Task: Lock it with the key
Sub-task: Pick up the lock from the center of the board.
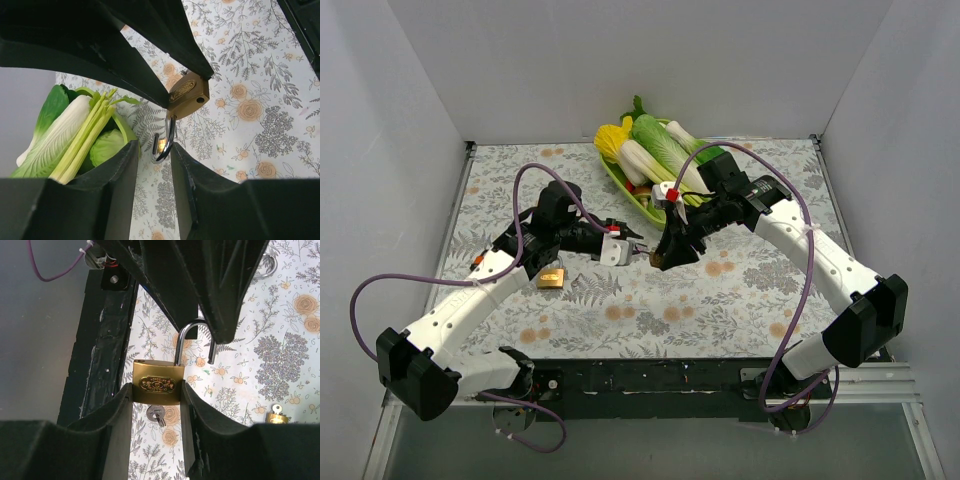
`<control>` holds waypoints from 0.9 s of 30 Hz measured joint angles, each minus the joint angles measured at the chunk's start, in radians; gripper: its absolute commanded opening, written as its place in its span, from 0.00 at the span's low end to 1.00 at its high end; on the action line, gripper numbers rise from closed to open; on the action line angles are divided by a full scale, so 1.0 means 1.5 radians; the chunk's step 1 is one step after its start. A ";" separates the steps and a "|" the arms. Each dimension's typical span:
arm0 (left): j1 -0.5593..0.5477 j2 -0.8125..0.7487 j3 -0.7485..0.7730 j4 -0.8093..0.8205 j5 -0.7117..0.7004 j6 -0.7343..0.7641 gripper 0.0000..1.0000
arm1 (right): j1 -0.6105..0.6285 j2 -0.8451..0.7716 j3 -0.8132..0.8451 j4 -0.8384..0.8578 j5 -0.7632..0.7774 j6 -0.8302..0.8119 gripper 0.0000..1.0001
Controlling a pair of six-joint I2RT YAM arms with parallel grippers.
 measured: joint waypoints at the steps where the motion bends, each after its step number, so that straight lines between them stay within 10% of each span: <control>1: -0.001 0.000 -0.001 0.000 0.000 0.002 0.26 | 0.000 0.000 0.000 0.002 0.000 0.003 0.01; 13: -0.024 -0.018 -0.032 0.009 -0.002 0.029 0.00 | 0.002 -0.002 0.000 0.007 -0.001 0.018 0.04; 19: -0.027 -0.031 -0.053 0.048 -0.017 -0.020 0.00 | 0.004 -0.017 -0.013 0.030 0.016 0.056 0.69; 27: -0.026 -0.038 -0.055 0.082 -0.059 -0.163 0.00 | -0.036 -0.057 -0.014 0.057 0.068 0.100 0.77</control>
